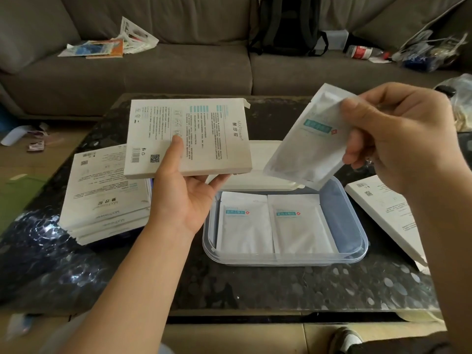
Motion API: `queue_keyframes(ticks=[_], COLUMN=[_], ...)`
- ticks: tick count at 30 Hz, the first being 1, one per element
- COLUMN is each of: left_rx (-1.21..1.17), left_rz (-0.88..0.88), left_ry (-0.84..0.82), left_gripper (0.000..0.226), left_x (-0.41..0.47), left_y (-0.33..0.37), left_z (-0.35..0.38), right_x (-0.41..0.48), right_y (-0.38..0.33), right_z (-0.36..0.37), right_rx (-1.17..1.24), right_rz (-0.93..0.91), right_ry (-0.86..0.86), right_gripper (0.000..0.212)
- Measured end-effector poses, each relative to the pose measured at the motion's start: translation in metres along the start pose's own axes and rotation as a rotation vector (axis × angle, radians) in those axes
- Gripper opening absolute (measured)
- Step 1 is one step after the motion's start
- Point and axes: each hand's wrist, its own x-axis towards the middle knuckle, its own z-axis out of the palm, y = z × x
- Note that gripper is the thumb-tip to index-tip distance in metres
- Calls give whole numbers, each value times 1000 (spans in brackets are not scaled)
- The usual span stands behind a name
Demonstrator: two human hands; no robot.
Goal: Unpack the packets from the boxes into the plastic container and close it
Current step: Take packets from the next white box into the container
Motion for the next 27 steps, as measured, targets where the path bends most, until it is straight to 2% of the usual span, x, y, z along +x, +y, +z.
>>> queue_keyframes(ticks=[4,11,16,20,22,25,27], left_rx=[18,27,9,-2,-3,-7,-5], left_rz=[19,28,27,22,21,15,8], left_ry=[9,4,-10,-21,-22,-22,-25], left_gripper=[42,39,40,43,43,42,43], left_x=[1,2,3,3,4,4,5], left_y=[1,2,6,7,8,7,8], left_z=[-1,-2,-4,-5,-6,-5,-6], right_x=[0,-10,-16,-16,-15,-17,-21], right_y=[10,40,61,72,76,86,88], right_z=[5,37,61,77,81,80,79], right_rx=[-76,-83,-208,-405,-541,-831,-924], right_rz=[122,480,625,576,519,331,228], right_ry=[-91,-312,-372,-390,-452,-593,-649], right_gripper=[17,25,30,17,7,37,53])
